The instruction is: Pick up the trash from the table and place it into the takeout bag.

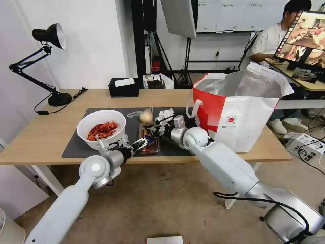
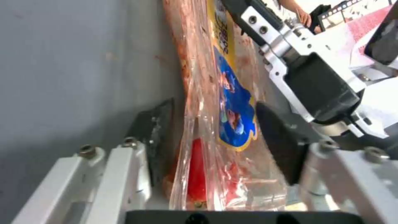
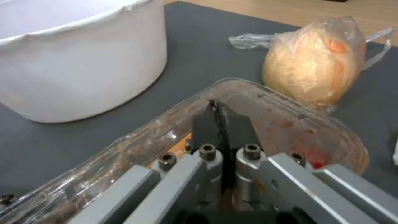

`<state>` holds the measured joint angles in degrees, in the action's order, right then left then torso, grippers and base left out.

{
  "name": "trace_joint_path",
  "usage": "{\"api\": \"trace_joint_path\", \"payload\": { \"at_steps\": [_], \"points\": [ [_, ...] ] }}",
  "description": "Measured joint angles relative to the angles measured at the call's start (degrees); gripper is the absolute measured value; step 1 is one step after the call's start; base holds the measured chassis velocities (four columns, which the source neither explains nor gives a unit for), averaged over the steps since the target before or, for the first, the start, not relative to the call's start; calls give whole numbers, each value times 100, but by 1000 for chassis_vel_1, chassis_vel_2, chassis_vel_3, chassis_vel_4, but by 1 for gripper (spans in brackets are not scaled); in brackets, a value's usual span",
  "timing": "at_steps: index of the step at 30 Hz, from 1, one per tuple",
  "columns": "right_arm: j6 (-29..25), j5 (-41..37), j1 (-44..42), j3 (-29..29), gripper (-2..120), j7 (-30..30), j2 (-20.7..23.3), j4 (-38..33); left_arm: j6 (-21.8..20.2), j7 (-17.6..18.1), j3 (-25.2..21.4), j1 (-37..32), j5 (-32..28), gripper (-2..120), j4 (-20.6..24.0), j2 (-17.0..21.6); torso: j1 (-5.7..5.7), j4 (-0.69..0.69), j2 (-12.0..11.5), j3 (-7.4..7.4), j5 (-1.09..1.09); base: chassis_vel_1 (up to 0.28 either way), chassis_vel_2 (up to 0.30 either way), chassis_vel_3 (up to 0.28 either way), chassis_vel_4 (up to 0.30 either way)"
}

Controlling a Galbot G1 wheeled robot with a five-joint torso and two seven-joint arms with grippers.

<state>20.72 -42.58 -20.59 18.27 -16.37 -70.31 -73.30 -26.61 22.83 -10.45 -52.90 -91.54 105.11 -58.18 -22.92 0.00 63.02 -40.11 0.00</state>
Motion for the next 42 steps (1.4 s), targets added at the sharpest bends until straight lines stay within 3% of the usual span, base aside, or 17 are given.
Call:
{"api": "trace_joint_path", "payload": {
  "at_steps": [2, 14, 24, 30, 35, 42],
  "points": [
    [0, -1, 4, 9, 0, 1, -1, -4, 0, -3, -7, -3, 4, 39, 0, 5, 0, 0, 0, 0, 0, 0, 0, 0, 0],
    [0, -13, 35, 29, 0, 1, -22, -27, 51, -34, -29, -53, 96, 0, 8, -2, 0, 0, 0, 0, 0, 0, 0, 0, 0],
    [-37, -64, 16, -110, 0, 30, -30, -111, 81, -41, -33, -93, 133, 0, 23, -21, 0, 0, 0, 0, 0, 0, 0, 0, 0],
    [-206, -354, -190, -328, 0, 239, 270, -894, 146, -22, -47, -71, 121, 0, 91, -3, 0, 1, 0, 0, 0, 0, 0, 0, 0],
    [-598, -590, -894, -612, 0, 944, 868, -2097, 197, -20, -138, -28, 51, 0, 216, 30, 0, 0, 0, 0, 1, 0, 0, 0, 0],
    [-1131, -553, -1582, -949, 0, 1125, 1278, -2701, 268, -27, -155, 11, -13, 0, 317, 118, 0, -1, 1, 0, 1, 0, 0, 0, 0]
  ]
}}
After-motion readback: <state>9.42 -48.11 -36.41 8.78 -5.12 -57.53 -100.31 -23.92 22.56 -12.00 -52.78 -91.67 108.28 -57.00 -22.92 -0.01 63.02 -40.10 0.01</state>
